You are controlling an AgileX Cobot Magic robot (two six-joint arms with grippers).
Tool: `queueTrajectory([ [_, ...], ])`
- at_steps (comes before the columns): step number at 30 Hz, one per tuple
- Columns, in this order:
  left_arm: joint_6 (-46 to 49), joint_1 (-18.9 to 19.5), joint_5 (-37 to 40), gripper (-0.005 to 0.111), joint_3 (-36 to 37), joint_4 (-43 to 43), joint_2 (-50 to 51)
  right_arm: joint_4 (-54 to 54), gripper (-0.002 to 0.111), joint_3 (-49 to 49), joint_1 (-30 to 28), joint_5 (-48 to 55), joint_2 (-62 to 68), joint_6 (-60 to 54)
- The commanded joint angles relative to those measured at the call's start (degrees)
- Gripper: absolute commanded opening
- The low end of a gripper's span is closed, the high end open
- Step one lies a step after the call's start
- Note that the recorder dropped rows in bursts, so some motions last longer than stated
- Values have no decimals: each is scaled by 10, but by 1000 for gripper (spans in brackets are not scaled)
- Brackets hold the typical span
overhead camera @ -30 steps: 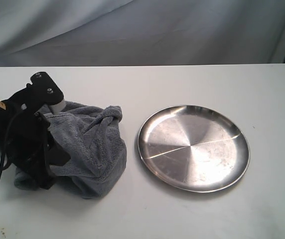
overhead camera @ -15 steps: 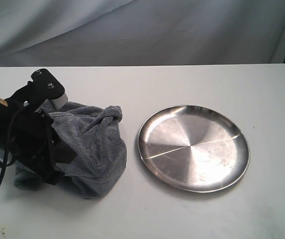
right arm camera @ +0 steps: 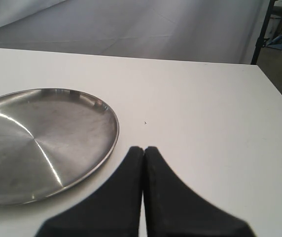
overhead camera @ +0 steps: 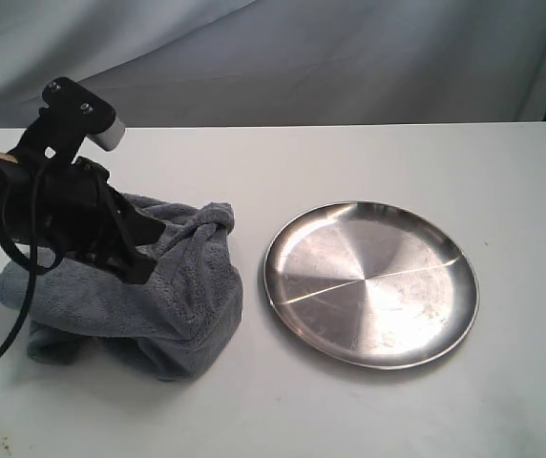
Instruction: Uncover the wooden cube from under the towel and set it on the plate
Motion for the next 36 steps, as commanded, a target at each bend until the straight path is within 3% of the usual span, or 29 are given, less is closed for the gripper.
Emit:
queueTrajectory([
  [1, -12, -4, -34, 0, -2, 93, -1, 0, 0, 2, 1, -1, -3, 1],
  [10, -277, -4, 36, 0, -2, 390, -1, 0, 0, 2, 1, -1, -3, 1],
  [13, -339, -4, 70, 0, -2, 421, -1, 0, 0, 2, 1, -1, -3, 1],
  [18, -343, -4, 93, 1, -2, 363, 0, 0, 0, 2, 1, -1, -3, 1],
  [30, -89, -4, 149, 1, -2, 125, 21, 0, 0, 2, 1, -1, -3, 1],
  [36, -18, -4, 136, 1, -2, 38, 31, 0, 0, 2, 1, -1, -3, 1],
])
